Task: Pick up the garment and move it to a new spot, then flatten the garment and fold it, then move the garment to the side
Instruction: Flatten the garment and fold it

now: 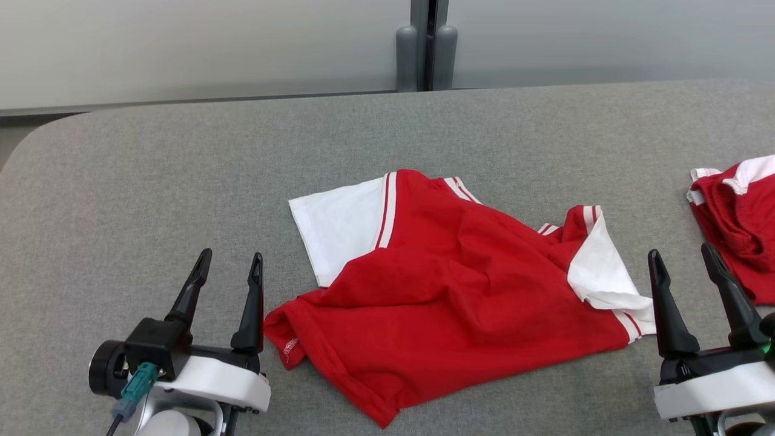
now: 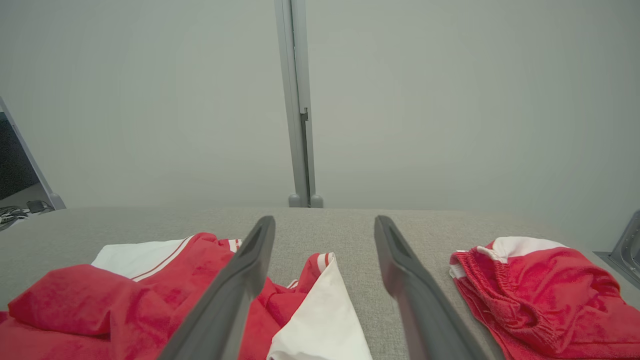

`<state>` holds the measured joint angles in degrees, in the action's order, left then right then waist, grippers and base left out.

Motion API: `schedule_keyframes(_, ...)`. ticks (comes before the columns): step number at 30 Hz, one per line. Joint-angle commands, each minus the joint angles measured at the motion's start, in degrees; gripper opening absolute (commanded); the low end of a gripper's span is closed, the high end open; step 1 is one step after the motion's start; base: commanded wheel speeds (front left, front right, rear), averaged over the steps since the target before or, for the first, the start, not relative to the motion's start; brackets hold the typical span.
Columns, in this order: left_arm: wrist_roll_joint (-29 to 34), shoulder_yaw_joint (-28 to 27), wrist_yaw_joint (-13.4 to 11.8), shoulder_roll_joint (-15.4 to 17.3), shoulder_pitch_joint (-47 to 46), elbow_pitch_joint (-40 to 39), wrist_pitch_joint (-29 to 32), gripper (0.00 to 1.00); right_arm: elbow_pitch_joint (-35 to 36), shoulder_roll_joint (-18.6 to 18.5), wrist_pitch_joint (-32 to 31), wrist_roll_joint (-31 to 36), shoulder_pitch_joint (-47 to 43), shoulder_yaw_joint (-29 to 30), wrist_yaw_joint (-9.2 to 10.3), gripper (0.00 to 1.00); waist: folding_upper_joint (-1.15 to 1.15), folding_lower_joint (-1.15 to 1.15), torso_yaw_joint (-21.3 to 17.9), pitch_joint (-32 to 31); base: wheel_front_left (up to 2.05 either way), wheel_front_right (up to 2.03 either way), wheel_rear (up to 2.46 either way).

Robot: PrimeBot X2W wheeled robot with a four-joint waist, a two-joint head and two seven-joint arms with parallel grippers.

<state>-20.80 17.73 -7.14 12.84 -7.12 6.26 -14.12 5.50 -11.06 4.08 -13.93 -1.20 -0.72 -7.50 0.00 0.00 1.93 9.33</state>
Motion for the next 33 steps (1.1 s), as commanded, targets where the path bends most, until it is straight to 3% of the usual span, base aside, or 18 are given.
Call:
schedule_keyframes(1,-0.35,-0.03,-0.41,0.39,0.71,-0.27,0.36,1.00,0.58,0.14,-0.41,0.15,-0.77,-0.12,0.02,1.00,0.00,0.00,-0.38,-0.87,0.00,0.00,0.00)
schedule_keyframes(15,-0.33,1.61,-0.99,0.64,1.94,-0.85,2.78,1.00,1.66,1.33,-1.57,-0.47,-1.90,0.39,0.01,1.00,0.00,0.00,-0.04,-1.92,0.00,0.00,0.00)
schedule_keyframes(24,-5.23,7.69,2.20,-1.95,5.26,2.35,15.22,1.00,1.01,2.16,-1.75,-1.08,-1.41,-0.46,0.01,1.00,0.00,0.00,0.27,0.26,0.00,0.00,0.00)
schedule_keyframes(29,-7.57,8.78,3.89,-3.27,5.12,4.76,17.13,0.98,0.50,2.32,-1.82,-1.53,-0.90,-0.71,0.01,1.00,0.00,0.00,0.28,1.25,0.00,0.00,0.00)
schedule_keyframes(31,-7.66,8.90,4.77,-3.41,4.29,5.04,16.26,0.29,0.29,2.34,-1.65,-1.66,-0.68,-0.64,0.01,1.00,0.00,0.00,0.28,1.40,0.00,0.00,0.00)
schedule_keyframes(32,-7.66,8.90,4.77,-3.41,4.29,5.04,16.26,0.29,0.29,2.34,-1.65,-1.66,-0.68,-0.64,0.01,1.00,0.00,0.00,0.28,1.40,0.00,0.00,0.00)
schedule_keyframes(33,-8.14,8.71,5.13,-3.65,4.00,5.02,15.74,0.00,0.19,2.31,-1.57,-1.68,-0.54,-0.57,0.01,1.00,0.00,0.00,0.26,1.44,0.00,0.00,0.00)
